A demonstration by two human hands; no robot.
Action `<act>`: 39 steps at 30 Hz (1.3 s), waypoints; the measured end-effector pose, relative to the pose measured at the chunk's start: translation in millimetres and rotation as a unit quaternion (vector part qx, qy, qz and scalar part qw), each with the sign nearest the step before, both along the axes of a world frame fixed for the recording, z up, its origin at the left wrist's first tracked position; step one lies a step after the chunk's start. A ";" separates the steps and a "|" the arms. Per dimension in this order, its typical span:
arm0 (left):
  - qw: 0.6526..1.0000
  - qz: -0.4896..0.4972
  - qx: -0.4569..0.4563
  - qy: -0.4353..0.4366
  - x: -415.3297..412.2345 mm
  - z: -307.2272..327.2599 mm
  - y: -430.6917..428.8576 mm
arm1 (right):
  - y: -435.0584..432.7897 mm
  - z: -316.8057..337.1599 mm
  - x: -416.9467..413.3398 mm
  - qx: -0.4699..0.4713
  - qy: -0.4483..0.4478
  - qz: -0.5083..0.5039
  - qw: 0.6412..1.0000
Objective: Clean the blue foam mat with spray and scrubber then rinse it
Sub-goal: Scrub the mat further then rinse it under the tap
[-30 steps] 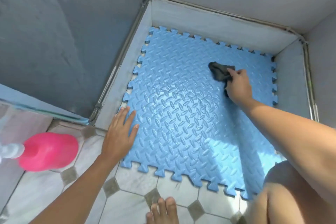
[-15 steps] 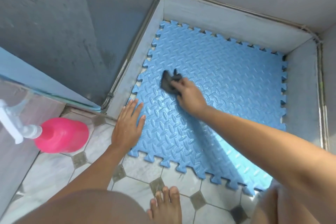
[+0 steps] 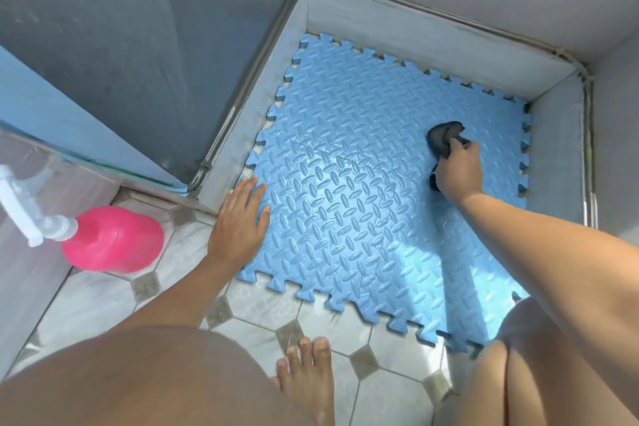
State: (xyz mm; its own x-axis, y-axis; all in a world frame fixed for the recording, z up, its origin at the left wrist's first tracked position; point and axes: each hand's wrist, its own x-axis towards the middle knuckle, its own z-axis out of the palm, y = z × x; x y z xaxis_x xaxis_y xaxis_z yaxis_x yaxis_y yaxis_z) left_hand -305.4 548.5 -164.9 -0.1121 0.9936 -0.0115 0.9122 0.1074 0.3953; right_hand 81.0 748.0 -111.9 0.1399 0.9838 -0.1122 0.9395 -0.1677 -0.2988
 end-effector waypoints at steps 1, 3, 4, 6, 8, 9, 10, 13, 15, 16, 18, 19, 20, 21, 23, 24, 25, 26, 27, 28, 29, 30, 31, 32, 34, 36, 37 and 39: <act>1.000 0.000 0.000 -0.001 -0.3 -0.1 0.3 | -7.8 -1.2 -12.4 -0.004 0.009 -0.020 1.000; 1.000 -0.001 0.001 -0.003 -0.7 -0.8 -0.3 | -25.3 -3.6 -42.9 0.007 0.024 0.024 0.999; 1.000 -0.002 0.001 -0.006 -0.8 -1.6 -0.5 | -35.1 -3.1 -59.5 0.005 0.034 0.055 0.998; 1.000 -0.004 -0.002 -0.023 -1.2 -0.6 -0.1 | -58.1 -0.6 -89.4 -0.021 0.080 0.106 0.991; 0.998 0.001 -0.009 -0.065 -0.2 5.6 0.6 | -82.3 3.6 -114.6 -0.038 0.097 0.192 0.976; 0.995 0.014 -0.007 -0.094 0.4 11.0 -0.4 | -92.7 5.5 -125.0 -0.043 0.093 0.243 0.965; 0.992 0.036 0.005 -0.121 1.3 18.1 -4.2 | -100.2 6.8 -133.9 -0.056 0.093 0.284 0.953; 0.974 0.156 0.079 -0.146 4.2 40.4 -35.7 | -113.7 12.9 -161.1 -0.115 0.131 0.366 0.914; 0.943 0.270 0.123 -0.150 -3.7 50.9 -64.6 | -121.7 16.4 -180.9 -0.145 0.172 0.405 0.886; 0.920 0.333 0.134 -0.159 -11.8 54.7 -77.1 | -125.1 18.2 -191.2 -0.160 0.195 0.418 0.873; 0.866 0.448 0.140 -0.172 -31.5 64.8 -95.4 | -132.5 24.9 -214.2 -0.180 0.230 0.434 0.852; 0.845 0.487 0.145 -0.169 -40.7 71.1 -101.7 | -137.3 28.9 -226.9 -0.194 0.243 0.435 0.845; 0.826 0.516 0.150 -0.168 -49.8 78.2 -105.1 | -141.1 30.1 -240.0 -0.208 0.255 0.432 0.840; 0.808 0.543 0.149 -0.174 -58.9 87.1 -105.5 | -145.9 34.4 -253.5 -0.219 0.266 0.431 0.834; 0.768 0.594 0.142 -0.193 -78.0 103.6 -101.7 | -154.9 40.2 -278.5 -0.232 0.282 0.430 0.826; 0.755 0.610 0.142 -0.195 -89.2 108.8 -100.9 | -159.2 42.7 -291.0 -0.240 0.287 0.429 0.822; 0.755 0.610 0.143 -0.191 -100.7 110.4 -101.2 | -164.1 47.7 -302.6 -0.249 0.295 0.430 0.816; 0.765 0.599 0.143 -0.190 -110.6 111.3 -101.8 | -168.7 49.2 -314.4 -0.257 0.299 0.431 0.812; 0.776 0.579 0.142 -0.206 -119.3 112.0 -102.9 | -174.4 53.3 -325.1 -0.266 0.309 0.437 0.802; 0.788 0.554 0.137 -0.231 -125.4 112.4 -103.7 | -179.3 53.0 -336.5 -0.267 0.314 0.441 0.797; 0.803 0.527 0.127 -0.248 -128.9 113.7 -104.9 | -184.7 53.3 -346.8 -0.261 0.320 0.442 0.796; 0.816 0.508 0.116 -0.249 -131.5 113.7 -106.3 | -188.1 50.1 -357.8 -0.249 0.317 0.436 0.805; 0.825 0.500 0.108 -0.238 -133.6 113.5 -108.1 | -190.2 47.3 -368.5 -0.234 0.308 0.430 0.816; 0.829 0.501 0.103 -0.227 -135.1 113.2 -110.6 | -191.0 44.4 -378.9 -0.221 0.298 0.423 0.826; 0.824 0.515 0.102 -0.212 -136.3 115.1 -119.5 | -189.8 39.5 -400.0 -0.208 0.276 0.420 0.839; 0.808 0.542 0.104 -0.206 -136.2 115.3 -135.1 | -186.1 34.4 -418.6 -0.217 0.245 0.423 0.845; 0.801 0.554 0.102 -0.204 -135.2 116.2 -143.6 | -185.0 35.5 -425.6 -0.222 0.239 0.425 0.844; 0.798 0.560 0.093 -0.203 -132.6 116.2 -158.7 | -183.2 32.2 -434.9 -0.217 0.240 0.441 0.837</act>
